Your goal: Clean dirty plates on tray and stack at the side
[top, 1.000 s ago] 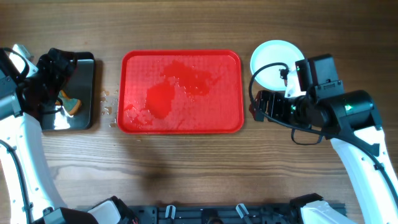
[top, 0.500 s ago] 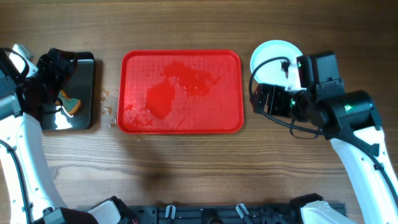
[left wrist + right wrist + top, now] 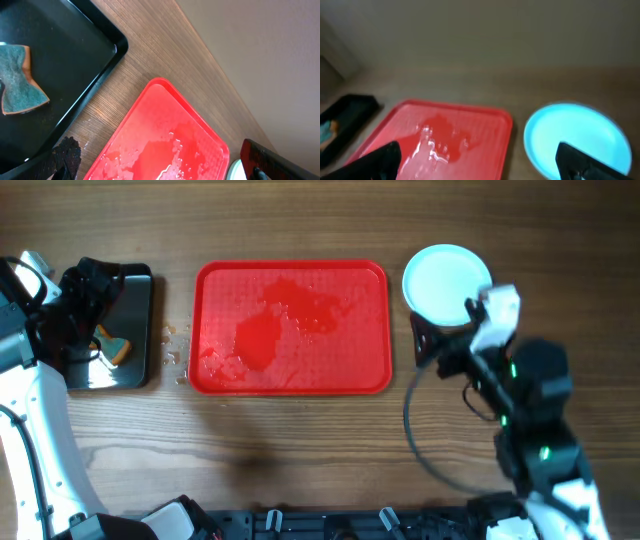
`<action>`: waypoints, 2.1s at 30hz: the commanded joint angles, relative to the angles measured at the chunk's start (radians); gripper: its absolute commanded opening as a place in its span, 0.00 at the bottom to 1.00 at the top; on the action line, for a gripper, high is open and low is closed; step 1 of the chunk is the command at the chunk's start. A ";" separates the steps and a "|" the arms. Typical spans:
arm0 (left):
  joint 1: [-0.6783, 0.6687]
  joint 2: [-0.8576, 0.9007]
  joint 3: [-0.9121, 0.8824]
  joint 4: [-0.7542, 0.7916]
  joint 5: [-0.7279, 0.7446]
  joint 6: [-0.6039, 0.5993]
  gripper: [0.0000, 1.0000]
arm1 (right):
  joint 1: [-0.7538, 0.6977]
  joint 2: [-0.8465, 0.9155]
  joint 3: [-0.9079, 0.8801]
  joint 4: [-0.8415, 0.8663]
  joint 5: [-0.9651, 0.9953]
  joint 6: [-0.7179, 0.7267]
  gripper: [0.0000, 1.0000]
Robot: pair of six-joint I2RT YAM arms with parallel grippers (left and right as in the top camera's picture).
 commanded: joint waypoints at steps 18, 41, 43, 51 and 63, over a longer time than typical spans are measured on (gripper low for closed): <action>0.002 0.004 0.002 0.003 0.014 0.002 1.00 | -0.225 -0.614 -0.579 0.328 0.039 0.027 1.00; 0.002 0.004 0.002 0.003 0.014 0.002 1.00 | -0.257 -0.732 -0.579 0.079 0.141 -0.037 1.00; 0.002 0.004 0.002 0.003 0.014 0.002 1.00 | -0.257 -0.730 -0.579 0.079 0.141 -0.037 1.00; 0.002 0.004 0.002 0.003 0.014 0.002 1.00 | -0.257 -0.729 -0.579 0.079 0.141 -0.037 1.00; 0.002 0.004 0.002 -0.001 0.013 0.002 1.00 | -0.257 -0.729 -0.579 0.079 0.141 -0.037 1.00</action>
